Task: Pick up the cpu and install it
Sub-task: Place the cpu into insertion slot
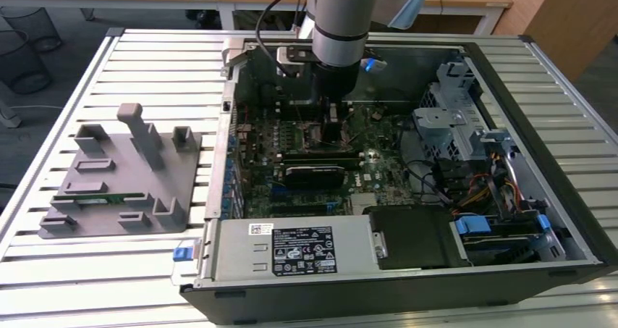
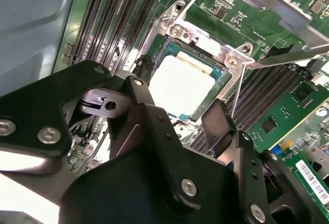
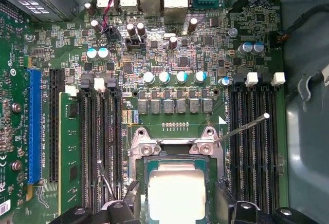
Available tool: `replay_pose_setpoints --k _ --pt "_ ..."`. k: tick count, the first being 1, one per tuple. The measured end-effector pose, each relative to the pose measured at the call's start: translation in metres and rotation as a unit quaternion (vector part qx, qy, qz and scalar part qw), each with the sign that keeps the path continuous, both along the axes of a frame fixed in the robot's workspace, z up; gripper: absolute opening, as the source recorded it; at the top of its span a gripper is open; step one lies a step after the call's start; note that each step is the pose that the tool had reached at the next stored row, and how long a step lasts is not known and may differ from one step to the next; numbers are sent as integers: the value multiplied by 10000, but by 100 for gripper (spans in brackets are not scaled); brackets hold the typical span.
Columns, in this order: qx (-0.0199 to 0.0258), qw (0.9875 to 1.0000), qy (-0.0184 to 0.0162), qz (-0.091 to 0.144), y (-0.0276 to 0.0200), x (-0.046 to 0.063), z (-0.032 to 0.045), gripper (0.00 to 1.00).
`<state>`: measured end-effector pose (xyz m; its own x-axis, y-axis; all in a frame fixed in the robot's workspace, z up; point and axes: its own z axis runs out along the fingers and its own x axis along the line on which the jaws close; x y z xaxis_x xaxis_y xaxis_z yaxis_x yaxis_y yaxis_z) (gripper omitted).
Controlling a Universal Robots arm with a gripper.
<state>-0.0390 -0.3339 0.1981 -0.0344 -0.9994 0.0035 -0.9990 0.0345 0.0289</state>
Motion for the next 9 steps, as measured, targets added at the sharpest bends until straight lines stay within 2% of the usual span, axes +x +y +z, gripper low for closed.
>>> replay_pose_setpoints --k 9 --pt "1 10000 0 0 -2 0 -8 66"
